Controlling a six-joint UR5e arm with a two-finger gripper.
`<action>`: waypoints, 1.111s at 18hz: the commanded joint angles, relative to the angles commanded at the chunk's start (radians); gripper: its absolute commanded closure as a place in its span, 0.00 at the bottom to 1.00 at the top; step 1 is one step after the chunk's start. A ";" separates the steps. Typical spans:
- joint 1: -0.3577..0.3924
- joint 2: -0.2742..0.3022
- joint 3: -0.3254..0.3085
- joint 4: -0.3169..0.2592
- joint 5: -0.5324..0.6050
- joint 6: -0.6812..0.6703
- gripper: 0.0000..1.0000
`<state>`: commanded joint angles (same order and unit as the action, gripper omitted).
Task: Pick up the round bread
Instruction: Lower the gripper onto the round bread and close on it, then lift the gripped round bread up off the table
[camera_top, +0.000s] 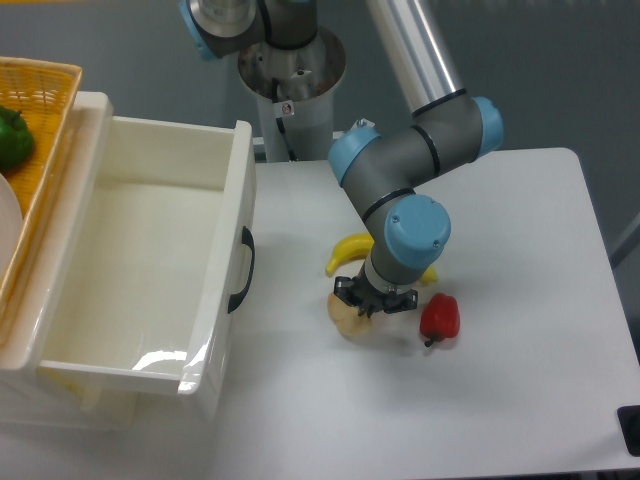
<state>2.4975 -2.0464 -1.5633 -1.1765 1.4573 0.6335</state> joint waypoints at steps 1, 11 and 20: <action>-0.008 0.003 0.008 -0.008 0.005 -0.002 0.99; -0.028 0.100 0.043 -0.101 -0.005 0.050 0.98; 0.023 0.186 0.046 -0.195 0.003 0.319 0.98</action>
<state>2.5202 -1.8609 -1.5171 -1.3713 1.4603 0.9524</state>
